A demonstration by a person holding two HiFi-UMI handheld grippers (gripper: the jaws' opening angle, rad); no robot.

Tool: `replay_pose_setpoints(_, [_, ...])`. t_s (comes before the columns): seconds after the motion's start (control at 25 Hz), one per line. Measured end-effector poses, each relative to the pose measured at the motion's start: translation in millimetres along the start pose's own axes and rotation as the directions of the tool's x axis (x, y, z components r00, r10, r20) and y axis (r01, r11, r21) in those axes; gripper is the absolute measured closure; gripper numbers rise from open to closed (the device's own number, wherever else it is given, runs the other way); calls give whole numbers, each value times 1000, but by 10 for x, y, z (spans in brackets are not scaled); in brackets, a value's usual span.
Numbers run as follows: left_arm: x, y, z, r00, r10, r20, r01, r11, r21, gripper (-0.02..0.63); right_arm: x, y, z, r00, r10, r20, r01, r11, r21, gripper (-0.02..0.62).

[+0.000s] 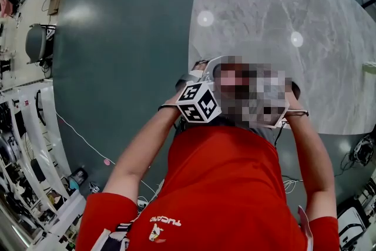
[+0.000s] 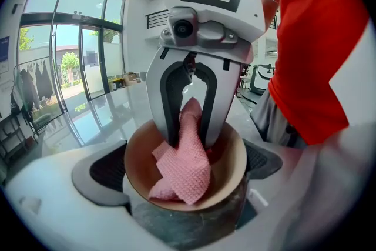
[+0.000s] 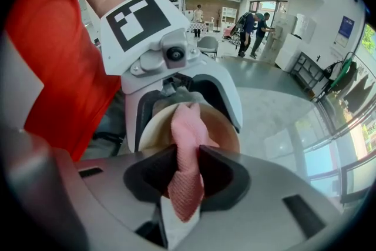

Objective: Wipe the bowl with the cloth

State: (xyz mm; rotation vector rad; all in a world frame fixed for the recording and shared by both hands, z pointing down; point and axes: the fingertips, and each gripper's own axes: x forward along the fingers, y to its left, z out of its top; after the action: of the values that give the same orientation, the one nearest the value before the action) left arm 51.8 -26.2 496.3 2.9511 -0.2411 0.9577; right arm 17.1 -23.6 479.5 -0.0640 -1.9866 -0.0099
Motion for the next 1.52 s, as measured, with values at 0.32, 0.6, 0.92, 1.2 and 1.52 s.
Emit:
replay_pose_setpoints(0.32, [20,-5,1,1000,-3,-5,3,1000,-1,21,17,9,-29,999,-30,-35,28,998,-65,557])
replay_pose_setpoints(0.6, [16,17,5,1000,-2,-6,2,1000,-3,21,24,131,8,996,54,-78,-67,983,-172,569])
replay_pose_setpoints(0.92, [43,3,6,1000,1,-8,-1,1000,-8,21,101,140,202,998,69,-3,-69,988,-141,569])
replay_pose_setpoints(1.2, [34,6,8,1000,-2,-14,1,1000,-9,21,127,-103,296,997,-68,32,69,997,-36,569])
replay_pose_setpoints(1.52, [32,17,8,1000,-3,-12,3,1000,-10,21,99,-316,206,977,-213,-16,213,976,54,569])
